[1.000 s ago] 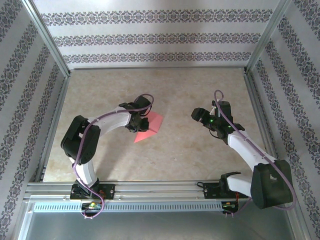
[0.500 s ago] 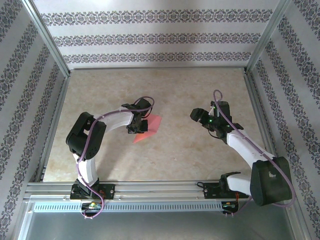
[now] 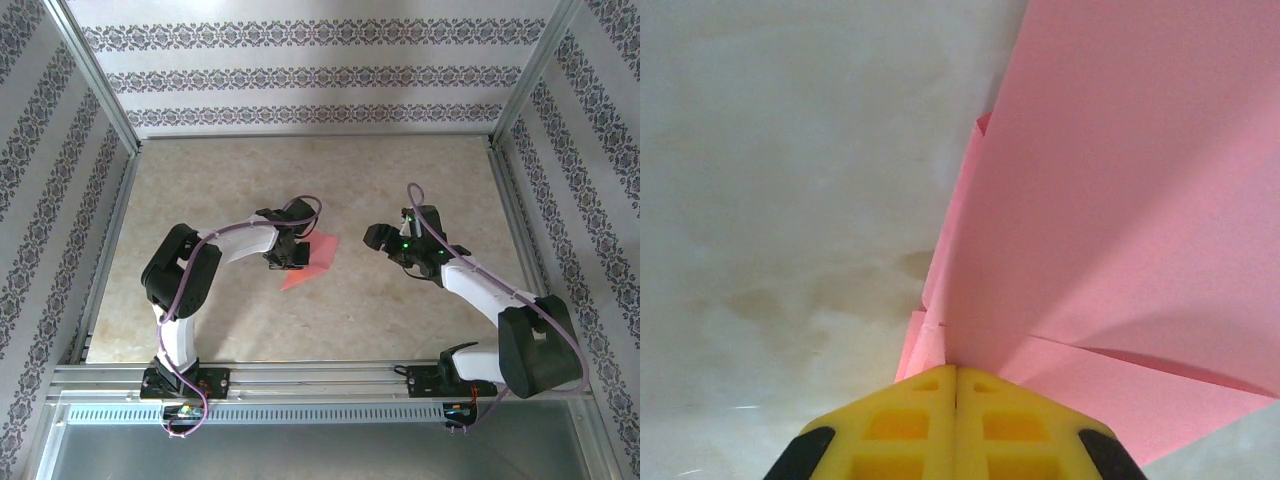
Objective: Fold a paper plane with a square sheet of paper (pick it up from the middle)
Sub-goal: Fold the wing for the fifth time at the center of the table.
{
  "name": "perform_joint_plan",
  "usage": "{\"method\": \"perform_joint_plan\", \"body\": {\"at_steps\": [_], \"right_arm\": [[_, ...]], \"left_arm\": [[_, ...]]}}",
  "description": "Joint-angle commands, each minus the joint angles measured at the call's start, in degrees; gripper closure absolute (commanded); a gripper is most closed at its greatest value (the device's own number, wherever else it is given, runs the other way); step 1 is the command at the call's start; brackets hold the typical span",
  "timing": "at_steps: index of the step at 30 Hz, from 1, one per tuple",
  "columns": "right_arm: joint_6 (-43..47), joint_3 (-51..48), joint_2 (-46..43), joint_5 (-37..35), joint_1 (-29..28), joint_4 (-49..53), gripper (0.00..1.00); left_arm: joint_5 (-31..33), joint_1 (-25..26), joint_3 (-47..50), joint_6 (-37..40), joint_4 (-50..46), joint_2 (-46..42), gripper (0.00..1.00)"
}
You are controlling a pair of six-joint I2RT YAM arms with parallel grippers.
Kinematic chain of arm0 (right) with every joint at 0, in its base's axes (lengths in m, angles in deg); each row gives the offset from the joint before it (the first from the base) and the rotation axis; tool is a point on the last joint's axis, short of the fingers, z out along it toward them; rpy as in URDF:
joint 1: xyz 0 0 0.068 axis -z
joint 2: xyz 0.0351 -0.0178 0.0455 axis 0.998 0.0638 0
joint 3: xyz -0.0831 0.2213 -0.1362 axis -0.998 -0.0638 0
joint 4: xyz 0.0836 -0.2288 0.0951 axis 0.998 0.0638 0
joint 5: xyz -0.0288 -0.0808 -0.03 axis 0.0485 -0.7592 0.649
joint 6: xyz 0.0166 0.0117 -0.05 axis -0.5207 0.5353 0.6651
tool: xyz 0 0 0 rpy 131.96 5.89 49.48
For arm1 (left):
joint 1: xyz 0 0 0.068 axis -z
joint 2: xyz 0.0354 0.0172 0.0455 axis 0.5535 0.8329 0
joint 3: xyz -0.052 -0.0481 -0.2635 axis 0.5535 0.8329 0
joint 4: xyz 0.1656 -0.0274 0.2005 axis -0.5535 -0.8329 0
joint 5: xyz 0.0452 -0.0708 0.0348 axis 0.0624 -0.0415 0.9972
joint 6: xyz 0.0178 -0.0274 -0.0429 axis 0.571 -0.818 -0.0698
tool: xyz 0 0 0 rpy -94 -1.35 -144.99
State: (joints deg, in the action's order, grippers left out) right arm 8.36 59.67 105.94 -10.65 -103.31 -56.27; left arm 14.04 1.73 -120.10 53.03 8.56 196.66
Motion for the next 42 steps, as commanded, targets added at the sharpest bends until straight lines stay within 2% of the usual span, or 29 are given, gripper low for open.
{"method": "perform_joint_plan", "body": {"at_steps": [1, 6, 13, 17, 24, 35, 42], "right_arm": [[-3.8, -0.3, 1.8, 1.9, -2.2, -2.2, 0.26], [-14.9, -2.3, 3.0, 0.3, -6.2, -4.5, 0.43], [-27.9, -5.1, 3.6, -3.9, -11.2, -7.0, 0.45], [-32.9, -6.7, 6.7, -3.2, -12.1, -11.0, 0.48], [-35.7, -5.2, 14.0, 0.9, -13.8, -17.5, 0.62], [-36.3, -3.9, 17.4, 0.4, -14.6, -18.5, 0.68], [-34.9, -3.7, 15.7, -0.4, -14.7, -17.2, 0.74]], "left_arm": [[-2.7, 2.3, -1.5, -2.3, -0.6, 2.4, 0.95], [-4.4, 4.5, -3.0, -6.1, -0.1, 4.0, 0.95], [-4.5, 4.6, -1.3, -10.6, 0.9, 4.1, 0.95], [-4.6, 4.7, -1.4, -10.6, 0.9, 4.5, 0.95], [-4.4, 4.6, -1.1, -10.1, 0.6, 4.5, 0.95], [-4.3, 4.6, -0.8, -9.8, 0.5, 4.4, 0.95], [-4.1, 4.6, -0.6, -9.9, 0.4, 4.2, 0.95]]}}
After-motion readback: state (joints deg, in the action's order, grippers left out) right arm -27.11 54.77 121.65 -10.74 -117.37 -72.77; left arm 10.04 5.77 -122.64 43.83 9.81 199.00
